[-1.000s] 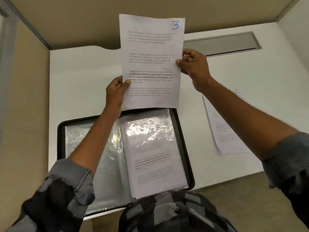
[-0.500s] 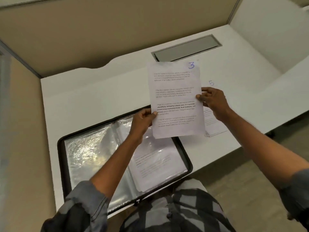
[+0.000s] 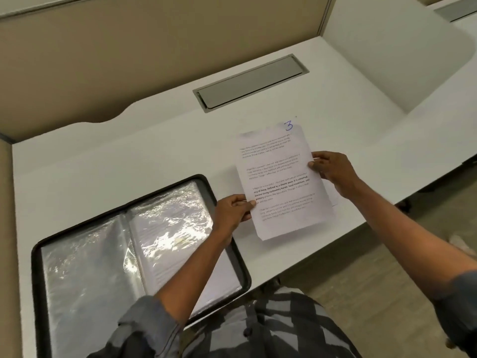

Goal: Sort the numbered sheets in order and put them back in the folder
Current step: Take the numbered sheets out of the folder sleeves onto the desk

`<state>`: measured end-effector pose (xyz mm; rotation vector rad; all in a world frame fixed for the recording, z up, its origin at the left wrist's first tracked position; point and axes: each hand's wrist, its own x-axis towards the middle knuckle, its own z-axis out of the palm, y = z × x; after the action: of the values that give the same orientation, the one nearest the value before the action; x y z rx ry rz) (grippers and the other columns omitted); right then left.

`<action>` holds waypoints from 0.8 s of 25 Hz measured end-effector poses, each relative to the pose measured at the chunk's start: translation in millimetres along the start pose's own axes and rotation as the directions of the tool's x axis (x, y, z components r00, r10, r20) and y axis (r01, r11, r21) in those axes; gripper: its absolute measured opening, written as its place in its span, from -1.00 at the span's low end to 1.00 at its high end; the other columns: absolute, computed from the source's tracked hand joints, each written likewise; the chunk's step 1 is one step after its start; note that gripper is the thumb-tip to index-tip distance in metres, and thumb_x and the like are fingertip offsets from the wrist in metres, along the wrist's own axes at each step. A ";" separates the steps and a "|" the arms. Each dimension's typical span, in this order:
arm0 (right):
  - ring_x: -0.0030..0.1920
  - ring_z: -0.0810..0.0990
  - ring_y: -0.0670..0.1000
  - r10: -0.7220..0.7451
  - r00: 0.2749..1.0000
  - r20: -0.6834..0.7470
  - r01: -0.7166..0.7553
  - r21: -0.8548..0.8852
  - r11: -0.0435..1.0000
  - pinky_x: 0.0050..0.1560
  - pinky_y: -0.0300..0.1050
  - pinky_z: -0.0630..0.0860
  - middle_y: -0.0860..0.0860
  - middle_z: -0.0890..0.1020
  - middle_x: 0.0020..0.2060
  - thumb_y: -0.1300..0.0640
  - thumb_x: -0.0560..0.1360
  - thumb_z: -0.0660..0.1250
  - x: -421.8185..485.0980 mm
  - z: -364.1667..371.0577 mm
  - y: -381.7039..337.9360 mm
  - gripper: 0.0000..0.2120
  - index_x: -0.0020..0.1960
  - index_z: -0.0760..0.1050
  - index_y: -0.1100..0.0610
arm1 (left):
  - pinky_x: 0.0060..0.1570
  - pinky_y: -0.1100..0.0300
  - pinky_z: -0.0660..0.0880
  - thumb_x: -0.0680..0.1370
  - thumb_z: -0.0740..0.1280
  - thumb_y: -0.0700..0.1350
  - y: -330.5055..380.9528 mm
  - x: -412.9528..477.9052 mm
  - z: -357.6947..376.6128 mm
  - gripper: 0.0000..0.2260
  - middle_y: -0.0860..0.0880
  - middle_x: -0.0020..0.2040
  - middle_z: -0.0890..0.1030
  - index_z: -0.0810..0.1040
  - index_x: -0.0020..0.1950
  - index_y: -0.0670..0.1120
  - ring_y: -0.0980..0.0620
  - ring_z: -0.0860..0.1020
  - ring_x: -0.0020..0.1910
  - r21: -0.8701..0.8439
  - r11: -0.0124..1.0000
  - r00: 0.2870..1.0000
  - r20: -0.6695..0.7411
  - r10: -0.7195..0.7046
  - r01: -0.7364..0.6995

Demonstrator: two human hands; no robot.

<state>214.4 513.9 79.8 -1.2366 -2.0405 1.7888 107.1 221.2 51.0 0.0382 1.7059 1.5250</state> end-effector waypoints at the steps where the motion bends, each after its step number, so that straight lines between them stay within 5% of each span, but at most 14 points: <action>1: 0.05 0.71 0.13 0.007 1.000 0.011 -0.006 -0.015 1.000 0.23 0.19 0.61 0.16 0.73 0.04 0.28 0.52 0.45 12.1 -7.3 4.1 -0.72 0.23 0.63 0.20 | 0.02 0.13 0.67 0.52 0.53 -0.20 -1.2 7.3 10.9 -0.79 -0.07 0.00 0.75 0.66 0.12 -0.17 -0.01 0.72 0.02 -0.002 1.000 1.000 -0.015 -0.007 0.007; 9: 0.03 0.72 0.12 0.031 0.997 0.069 -0.016 -0.197 0.980 0.16 0.21 0.63 -0.02 0.76 -0.10 0.20 0.46 0.50 93.0 -34.1 40.8 -0.79 -0.01 0.67 -0.09 | 0.00 0.05 0.68 0.48 0.55 -0.23 -9.3 60.7 65.0 -0.76 -0.12 -0.02 0.75 0.64 0.10 -0.23 -0.07 0.73 -0.02 0.041 0.994 0.979 -0.182 -0.097 0.106; 16: 0.08 0.68 -0.01 -0.125 0.991 0.050 0.135 -0.386 0.912 0.22 -0.22 0.50 0.12 0.72 0.10 0.32 0.48 0.47 109.2 -27.6 51.6 -0.64 0.27 0.61 0.19 | -0.14 0.01 0.69 0.41 0.62 -0.17 -13.4 81.0 76.5 -0.80 -0.09 -0.22 0.73 0.64 -0.06 -0.13 0.02 0.66 -0.33 0.311 0.933 0.955 -0.283 -0.092 0.181; 20: 0.27 0.63 0.12 -0.234 0.971 0.055 0.234 -0.448 0.863 0.31 -0.11 0.49 0.13 0.64 0.28 0.28 0.56 0.40 101.2 -18.4 65.3 -0.57 0.42 0.50 0.17 | -0.20 0.18 0.61 0.37 0.65 -0.04 -17.2 80.8 74.1 -0.71 -0.03 -0.19 0.71 0.63 -0.04 -0.06 0.06 0.67 -0.23 0.412 0.898 0.950 -0.311 -0.021 0.155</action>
<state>190.8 590.6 -11.7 -1.0181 -2.5741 1.2425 105.3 319.0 -1.5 -0.0431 2.2358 1.0958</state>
